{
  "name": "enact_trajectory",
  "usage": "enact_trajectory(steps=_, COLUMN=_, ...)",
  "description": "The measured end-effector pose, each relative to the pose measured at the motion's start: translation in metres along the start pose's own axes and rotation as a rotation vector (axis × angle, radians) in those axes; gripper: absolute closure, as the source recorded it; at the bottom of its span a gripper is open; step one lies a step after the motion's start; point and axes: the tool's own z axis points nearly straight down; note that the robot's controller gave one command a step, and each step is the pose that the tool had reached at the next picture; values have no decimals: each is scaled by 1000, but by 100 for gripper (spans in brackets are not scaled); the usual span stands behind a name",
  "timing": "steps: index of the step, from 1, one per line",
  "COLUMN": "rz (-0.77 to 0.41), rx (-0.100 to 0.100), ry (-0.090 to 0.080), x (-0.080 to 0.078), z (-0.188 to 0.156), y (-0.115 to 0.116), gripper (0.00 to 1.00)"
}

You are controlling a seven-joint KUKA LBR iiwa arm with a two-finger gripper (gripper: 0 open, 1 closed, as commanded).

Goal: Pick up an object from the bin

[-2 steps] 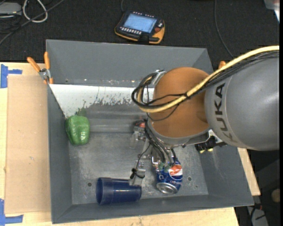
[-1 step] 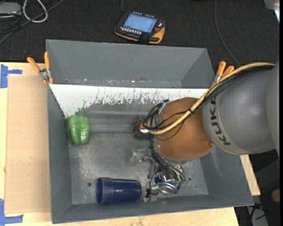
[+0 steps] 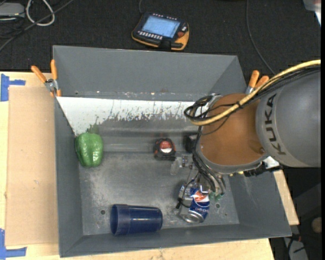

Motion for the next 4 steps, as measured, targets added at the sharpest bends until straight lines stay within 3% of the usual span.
enact_trajectory(steps=1, rz=-251, rx=4, ry=15, x=12, z=-31, y=-1, gripper=0)
enact_trajectory(steps=2, rz=110, rx=2, ry=5, x=5, z=31, y=6, gripper=0)
enact_trajectory(steps=3, rz=-15, rx=4, ry=6, x=-32, z=7, y=-19, gripper=0)
enact_trajectory(steps=4, rz=35, rx=4, ry=13, x=-19, z=50, y=0, gripper=0)
